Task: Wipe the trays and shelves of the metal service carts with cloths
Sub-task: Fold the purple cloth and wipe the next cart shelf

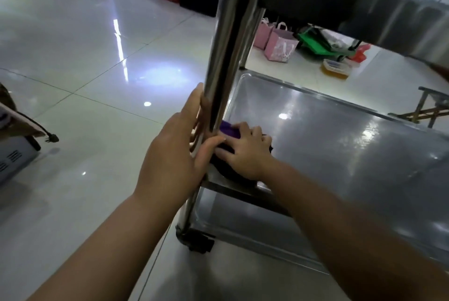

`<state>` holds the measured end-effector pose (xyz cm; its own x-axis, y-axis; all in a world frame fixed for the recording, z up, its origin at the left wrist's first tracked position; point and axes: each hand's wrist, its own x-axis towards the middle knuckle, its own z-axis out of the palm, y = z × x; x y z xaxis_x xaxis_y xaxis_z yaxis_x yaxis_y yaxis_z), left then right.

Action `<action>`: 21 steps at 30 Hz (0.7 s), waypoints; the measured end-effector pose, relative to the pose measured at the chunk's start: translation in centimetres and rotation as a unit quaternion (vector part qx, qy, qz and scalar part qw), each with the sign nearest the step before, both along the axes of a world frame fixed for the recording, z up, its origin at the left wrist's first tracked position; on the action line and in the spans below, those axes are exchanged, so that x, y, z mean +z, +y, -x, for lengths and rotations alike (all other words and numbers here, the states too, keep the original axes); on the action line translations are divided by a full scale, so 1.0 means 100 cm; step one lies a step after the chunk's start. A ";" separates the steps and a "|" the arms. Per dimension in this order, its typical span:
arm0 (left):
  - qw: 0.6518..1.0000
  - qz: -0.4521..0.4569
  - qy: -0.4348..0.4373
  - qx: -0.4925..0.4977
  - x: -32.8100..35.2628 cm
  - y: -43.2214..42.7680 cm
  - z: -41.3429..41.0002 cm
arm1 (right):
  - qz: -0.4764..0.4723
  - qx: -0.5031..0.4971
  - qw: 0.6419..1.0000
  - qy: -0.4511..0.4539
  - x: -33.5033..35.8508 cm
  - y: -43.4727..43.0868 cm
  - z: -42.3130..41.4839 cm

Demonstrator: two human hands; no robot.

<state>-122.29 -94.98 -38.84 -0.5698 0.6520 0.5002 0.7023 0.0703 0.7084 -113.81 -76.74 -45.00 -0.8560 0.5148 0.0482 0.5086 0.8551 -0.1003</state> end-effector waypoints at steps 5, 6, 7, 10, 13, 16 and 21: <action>1.000 -0.009 -0.006 -0.010 0.001 0.000 -0.002 | -0.031 -0.128 0.991 -0.036 0.011 0.047 -0.014; 1.000 -0.012 -0.009 -0.009 0.000 -0.001 -0.003 | 0.002 -0.217 0.975 -0.043 0.015 0.059 -0.009; 1.000 -0.016 -0.011 -0.007 0.000 0.000 -0.004 | 0.020 -0.282 0.958 -0.045 0.016 0.067 -0.002; 1.000 -0.017 -0.018 -0.007 0.000 0.001 -0.004 | 0.002 -0.304 0.950 -0.075 0.015 0.062 0.013; 0.999 -0.021 -0.032 -0.009 0.000 0.001 -0.001 | -0.011 -0.173 0.983 -0.066 0.015 0.036 0.001; 0.998 -0.027 -0.057 -0.015 0.001 0.001 -0.002 | -0.050 -0.033 0.998 -0.037 0.012 -0.002 -0.037; 0.997 -0.036 -0.048 -0.039 0.002 0.000 -0.002 | -0.051 -0.080 0.994 -0.045 0.012 -0.004 -0.097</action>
<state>-122.12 -94.93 -38.66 -0.5664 0.6603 0.4931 0.6323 -0.0356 0.7739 -104.12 -77.16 -43.81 -0.7662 0.6416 0.0346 0.6426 0.7654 0.0350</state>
